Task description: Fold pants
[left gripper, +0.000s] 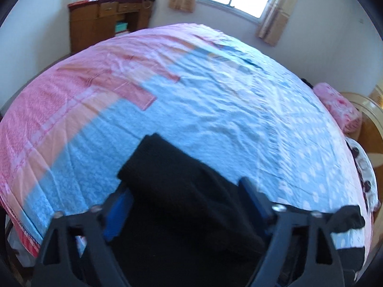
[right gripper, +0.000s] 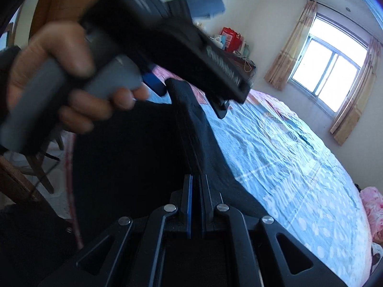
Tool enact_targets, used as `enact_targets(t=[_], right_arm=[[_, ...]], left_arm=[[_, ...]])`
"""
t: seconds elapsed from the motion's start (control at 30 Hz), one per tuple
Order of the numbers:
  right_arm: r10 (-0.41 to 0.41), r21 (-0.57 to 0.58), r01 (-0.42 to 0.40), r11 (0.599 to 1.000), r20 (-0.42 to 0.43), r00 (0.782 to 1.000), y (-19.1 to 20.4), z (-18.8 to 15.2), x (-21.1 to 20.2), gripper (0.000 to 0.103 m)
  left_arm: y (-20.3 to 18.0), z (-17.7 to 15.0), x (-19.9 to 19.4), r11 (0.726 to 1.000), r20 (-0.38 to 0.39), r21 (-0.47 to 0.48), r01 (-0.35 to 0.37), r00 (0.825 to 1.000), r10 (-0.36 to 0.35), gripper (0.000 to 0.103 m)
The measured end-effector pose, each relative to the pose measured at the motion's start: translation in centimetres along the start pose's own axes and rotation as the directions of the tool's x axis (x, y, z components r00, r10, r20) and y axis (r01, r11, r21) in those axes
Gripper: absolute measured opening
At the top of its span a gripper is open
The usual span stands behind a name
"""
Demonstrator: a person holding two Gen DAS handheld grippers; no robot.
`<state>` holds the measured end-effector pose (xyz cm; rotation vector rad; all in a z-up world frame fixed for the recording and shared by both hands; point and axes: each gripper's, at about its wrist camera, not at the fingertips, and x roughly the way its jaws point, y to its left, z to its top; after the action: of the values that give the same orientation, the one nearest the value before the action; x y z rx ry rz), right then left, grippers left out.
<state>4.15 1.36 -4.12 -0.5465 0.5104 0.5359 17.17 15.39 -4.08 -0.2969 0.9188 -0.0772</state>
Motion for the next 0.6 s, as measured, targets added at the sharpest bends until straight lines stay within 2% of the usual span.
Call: enact_targets(t=[0.07,0.13,0.27,0.37,0.43,0.5,0.53,0.6], right_arm=[[0.007,0.01,-0.007,1.0,-0.002,1.0,0.2,-0.2,-0.2,0.005],[0.002,0.033,-0.002,0.999,-0.004,1.0,0.2,-0.5,-0.1,0.005],[0.025,0.16,-0.026,0.987,0.01,1.0,-1.1,-0.8,-1.0,0.005],[0.034,0.313,-0.036,0.949,0.013,0.999,-3.2,-1.5,-2.1,0.006],[0.046,0.444,-0.055,0.894,0.031,0.998,-5.3,-2.6,-3.4,0.006],[0.041,0.587,-0.062,0.807,0.049,0.998,-8.0,-4.4,-5.1,0.006],[0.037,0.664,-0.06,0.745,0.049,0.998,-9.9,-5.9,-6.3,0.006],[0.039,0.771,-0.061,0.634,0.046,0.998,-13.6,-8.4,-7.5,0.014]], left_arm=[[0.8,-0.3,0.9,0.999,-0.04,-0.043,0.034,0.999,-0.035,0.054],[1.1,-0.7,1.5,0.994,-0.059,-0.072,0.088,0.994,-0.092,0.041],[0.4,-1.1,0.8,0.987,0.007,-0.043,0.157,0.988,-0.157,0.015],[0.2,-0.9,0.3,0.98,0.037,-0.054,0.191,0.981,-0.19,0.012],[0.0,-0.7,-0.1,0.977,0.047,-0.059,0.205,0.978,-0.203,0.012],[0.0,-0.5,-0.7,0.973,0.05,-0.062,0.224,0.974,-0.221,0.012],[0.0,-0.4,-1.1,0.971,0.054,-0.064,0.231,0.972,-0.228,0.012],[0.1,-0.4,-2.2,0.967,0.062,-0.07,0.244,0.969,-0.24,0.012]])
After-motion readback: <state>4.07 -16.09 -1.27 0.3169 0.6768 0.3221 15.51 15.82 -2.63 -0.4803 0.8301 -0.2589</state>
